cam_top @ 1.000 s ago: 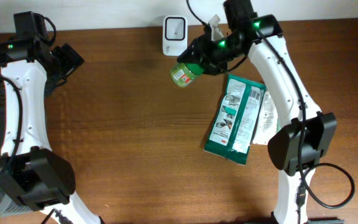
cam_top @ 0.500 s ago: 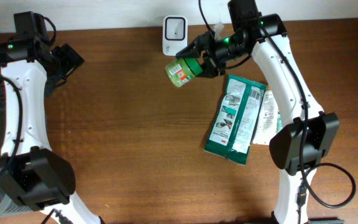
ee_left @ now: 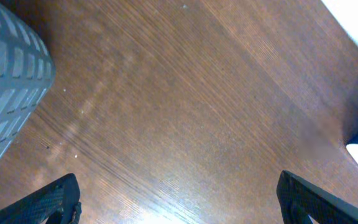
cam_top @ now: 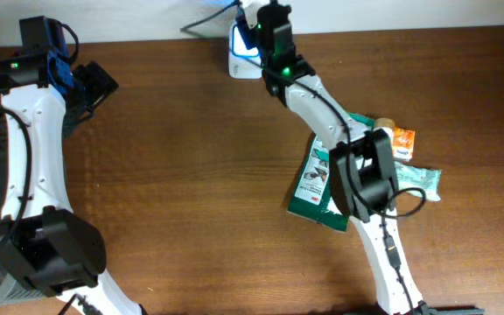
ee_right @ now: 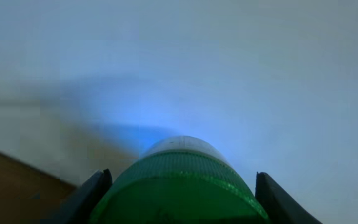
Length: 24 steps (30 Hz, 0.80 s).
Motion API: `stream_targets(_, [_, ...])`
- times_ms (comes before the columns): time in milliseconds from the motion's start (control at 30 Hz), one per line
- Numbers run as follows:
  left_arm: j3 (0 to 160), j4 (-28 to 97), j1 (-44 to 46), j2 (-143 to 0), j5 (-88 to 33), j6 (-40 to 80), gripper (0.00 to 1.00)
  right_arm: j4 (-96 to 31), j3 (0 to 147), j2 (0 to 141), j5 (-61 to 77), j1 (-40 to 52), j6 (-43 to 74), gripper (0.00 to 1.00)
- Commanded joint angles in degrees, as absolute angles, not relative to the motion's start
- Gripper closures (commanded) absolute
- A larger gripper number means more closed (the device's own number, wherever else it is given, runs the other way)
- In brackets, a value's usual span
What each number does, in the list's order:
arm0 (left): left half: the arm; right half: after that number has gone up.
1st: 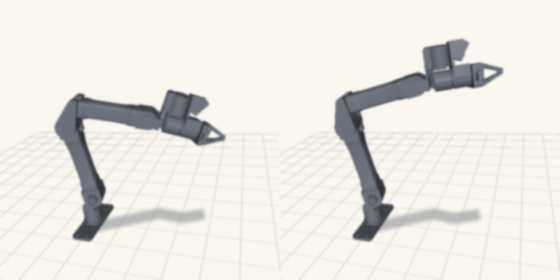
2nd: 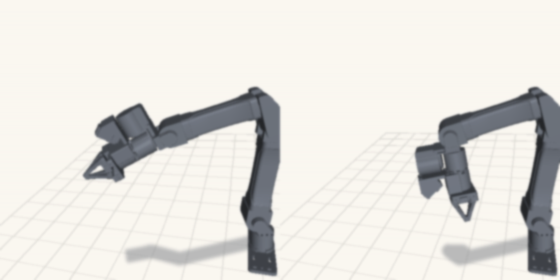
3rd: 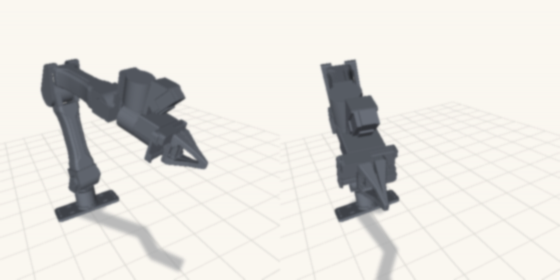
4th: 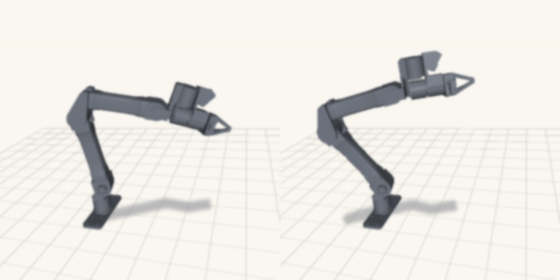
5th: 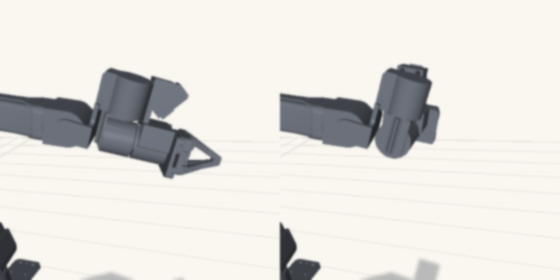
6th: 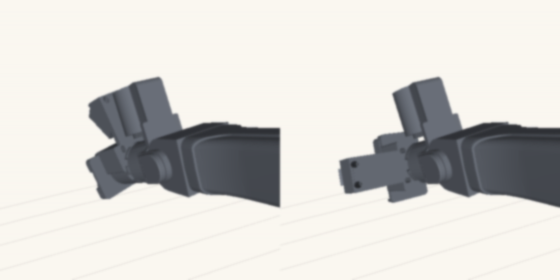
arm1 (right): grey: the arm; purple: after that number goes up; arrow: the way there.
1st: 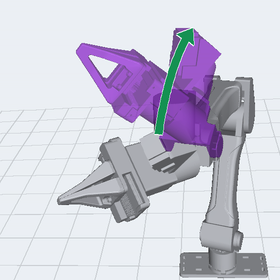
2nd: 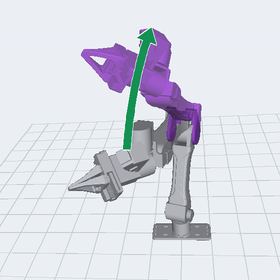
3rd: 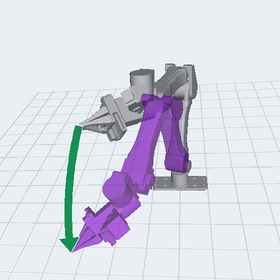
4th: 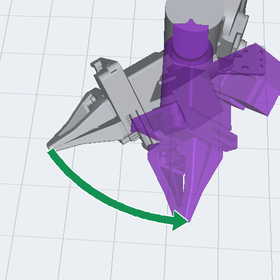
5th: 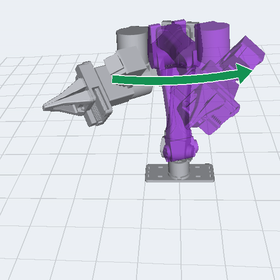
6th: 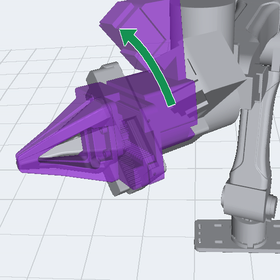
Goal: Scan the item barcode
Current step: 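Lift jar with right gripper and hold it at the scanner, then place jar beside the other items with right gripper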
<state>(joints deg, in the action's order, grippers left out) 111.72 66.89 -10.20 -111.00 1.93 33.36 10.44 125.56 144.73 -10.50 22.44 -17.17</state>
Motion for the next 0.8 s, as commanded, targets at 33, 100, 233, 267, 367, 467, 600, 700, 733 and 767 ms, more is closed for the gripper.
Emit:
stream_targets(33, [112.66, 66.98, -10.31, -110.13, 2.37, 32.45, 0.01, 16.82, 126.76, 147.3, -10.98, 22.48, -28.53, 0.51])
stream_targets(100, [112.66, 66.98, -10.31, -110.13, 2.37, 32.45, 0.01, 17.32, 126.76, 147.3, -11.0, 22.61, -28.51, 0.5])
stream_targets(233, [112.66, 66.98, -10.31, -110.13, 2.37, 32.45, 0.01, 17.39, 126.76, 146.47, -11.03, 24.38, -28.51, 0.5])
stream_targets(267, [112.66, 66.98, -10.31, -110.13, 2.37, 32.45, 0.01, 17.15, 126.76, 146.04, -11.0, 24.49, -28.49, 0.5])
stream_targets(367, [112.66, 66.98, -10.31, -110.13, 2.37, 32.45, 0.01, 7.31, 126.76, 140.79, -9.89, 24.69, -27.94, 0.5])
stream_targets(467, [112.66, 66.98, -10.31, -110.13, 2.37, 32.45, 0.01, -3.16, 126.76, 133.12, -7.18, 24.64, -20.34, 0.45])
stream_targets(600, [112.66, 66.98, -10.31, -110.13, 2.37, 32.45, 0.01, -31.46, 126.76, 123.11, 0.1, 24.64, -17.45, 0.57])
stream_targets(700, [112.66, 66.98, -10.31, -110.13, 2.39, 32.45, 0.01, -52.9, 126.76, 123.2, 0.03, 24.64, -17.45, 0.57])
stream_targets(733, [112.66, 66.98, -10.31, -110.13, 2.37, 32.45, 0.01, -58.67, 126.74, 123.52, 0.01, 24.62, -17.45, 0.57])
stream_targets(767, [112.66, 66.98, -10.31, -110.13, 2.37, 32.45, 0.01, -64.2, 126.74, 123.98, -0.03, 24.56, -17.47, 0.57])
